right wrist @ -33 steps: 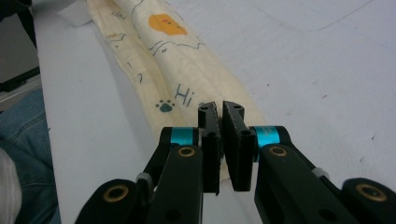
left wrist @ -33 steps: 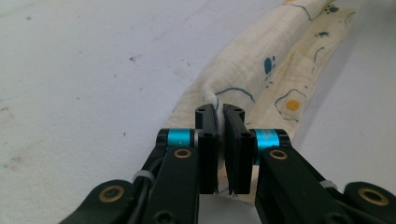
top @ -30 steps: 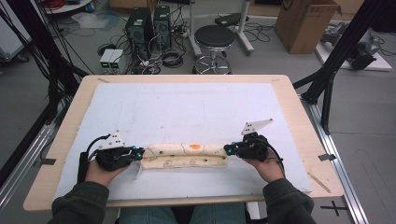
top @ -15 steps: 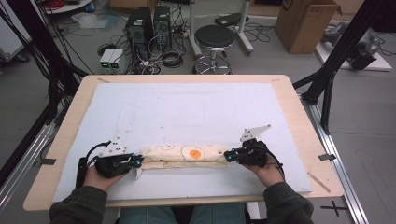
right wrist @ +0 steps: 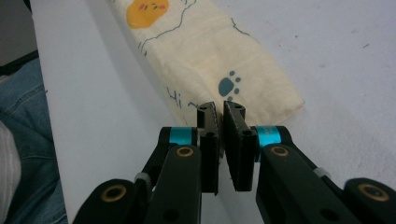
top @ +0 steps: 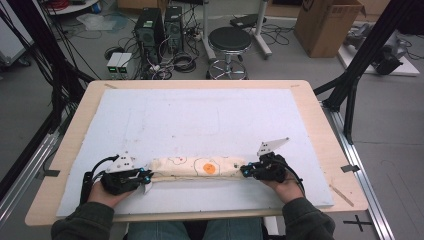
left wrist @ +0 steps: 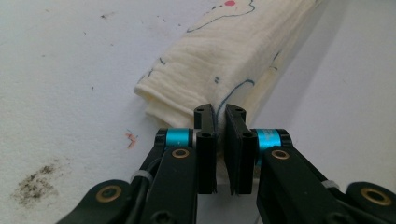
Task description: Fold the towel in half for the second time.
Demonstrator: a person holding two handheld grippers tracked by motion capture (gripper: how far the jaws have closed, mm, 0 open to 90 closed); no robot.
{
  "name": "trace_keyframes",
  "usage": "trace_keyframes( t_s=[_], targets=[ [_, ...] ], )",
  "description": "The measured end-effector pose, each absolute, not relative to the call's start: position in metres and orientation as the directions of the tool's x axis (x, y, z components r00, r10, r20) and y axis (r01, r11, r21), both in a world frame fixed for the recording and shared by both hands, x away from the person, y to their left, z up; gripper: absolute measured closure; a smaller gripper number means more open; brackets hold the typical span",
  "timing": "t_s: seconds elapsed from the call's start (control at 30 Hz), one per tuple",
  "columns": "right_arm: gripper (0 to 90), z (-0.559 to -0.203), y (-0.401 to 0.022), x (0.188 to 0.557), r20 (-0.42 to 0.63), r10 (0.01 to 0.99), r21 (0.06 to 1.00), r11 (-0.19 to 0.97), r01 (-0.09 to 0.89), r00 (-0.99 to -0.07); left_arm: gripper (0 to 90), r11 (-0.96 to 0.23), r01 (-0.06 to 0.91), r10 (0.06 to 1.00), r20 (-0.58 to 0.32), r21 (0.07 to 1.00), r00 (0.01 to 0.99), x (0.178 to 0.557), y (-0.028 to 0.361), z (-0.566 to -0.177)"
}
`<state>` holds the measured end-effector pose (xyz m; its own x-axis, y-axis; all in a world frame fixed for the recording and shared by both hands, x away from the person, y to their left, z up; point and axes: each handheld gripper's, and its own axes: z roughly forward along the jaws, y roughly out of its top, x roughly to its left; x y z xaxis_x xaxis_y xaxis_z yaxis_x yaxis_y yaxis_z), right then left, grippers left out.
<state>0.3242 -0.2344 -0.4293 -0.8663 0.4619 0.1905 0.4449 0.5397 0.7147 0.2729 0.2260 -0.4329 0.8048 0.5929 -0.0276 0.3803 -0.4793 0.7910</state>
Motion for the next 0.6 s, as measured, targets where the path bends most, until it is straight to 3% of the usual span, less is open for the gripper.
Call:
trace_keyframes(
  t_s=[0.47,0.6],
  targets=[
    [83.6,-0.4357,-0.2369,0.3227,0.210,0.472,0.718,0.520,0.463,-0.856,82.3,-0.476,0.387,0.596,-0.034,0.790,0.802,0.2700,0.2264,-0.4366],
    [80.3,-0.4360,-0.2376,0.3231,0.207,0.481,0.721,0.514,0.465,-0.852,77.4,-0.475,0.392,0.601,-0.035,0.788,0.798,0.2700,0.2276,-0.4363]
  ],
)
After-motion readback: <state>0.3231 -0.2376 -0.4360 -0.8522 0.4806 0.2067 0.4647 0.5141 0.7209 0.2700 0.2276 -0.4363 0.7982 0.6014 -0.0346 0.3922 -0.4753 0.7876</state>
